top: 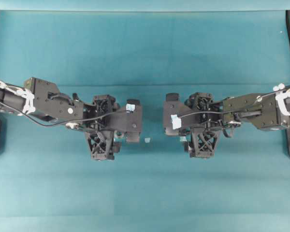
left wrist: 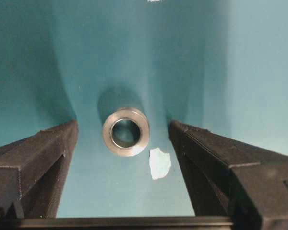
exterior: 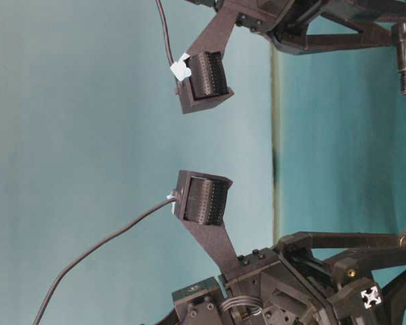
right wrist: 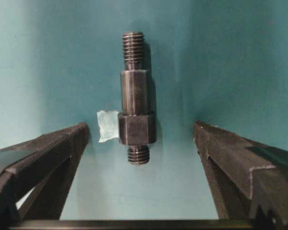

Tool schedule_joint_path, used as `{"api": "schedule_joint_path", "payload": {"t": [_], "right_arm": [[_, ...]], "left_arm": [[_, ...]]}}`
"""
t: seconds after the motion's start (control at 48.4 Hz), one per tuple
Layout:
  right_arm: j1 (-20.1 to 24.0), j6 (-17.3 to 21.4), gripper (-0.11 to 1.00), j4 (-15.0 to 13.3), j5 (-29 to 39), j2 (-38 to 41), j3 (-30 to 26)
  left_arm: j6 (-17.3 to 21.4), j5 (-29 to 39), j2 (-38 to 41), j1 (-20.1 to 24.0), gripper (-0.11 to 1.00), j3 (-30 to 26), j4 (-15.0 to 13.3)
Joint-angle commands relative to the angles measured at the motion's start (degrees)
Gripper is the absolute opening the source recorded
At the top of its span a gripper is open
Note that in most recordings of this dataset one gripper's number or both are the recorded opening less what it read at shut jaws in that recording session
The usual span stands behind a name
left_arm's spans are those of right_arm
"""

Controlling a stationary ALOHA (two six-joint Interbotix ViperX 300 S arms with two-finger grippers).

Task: Insert the washer onto the shaft with both hands.
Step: 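Lower both open grippers toward the washer and the shaft, then close left gripper on the washer and right gripper on the shaft's hex collar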

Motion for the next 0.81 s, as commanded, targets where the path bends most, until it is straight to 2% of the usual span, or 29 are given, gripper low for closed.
{"api": "schedule_joint_path", "payload": {"t": [0.0, 0.517, 0.62, 0.785], "right_arm": [[-0.35, -0.44, 0.86, -0.09, -0.44, 0.18, -0.53], [-1.32, -0.53, 0.85, -0.09, -0.26, 0.18, -0.7], [-1.32, -0.53, 0.81, -0.18, -0.44, 0.18, -0.7], [-1.32, -0.62, 0.68, -0.18, -0.53, 0.18, -0.62]], "left_arm": [[-0.09, 0.18, -0.35, -0.62, 0.88, -0.18, -0.09], [-0.26, 0.0, -0.35, -0.62, 0.88, -0.09, -0.09], [-0.35, 0.0, -0.35, -0.7, 0.87, -0.09, -0.09], [-0.44, 0.0, -0.35, -0.7, 0.82, -0.09, -0.09]]}}
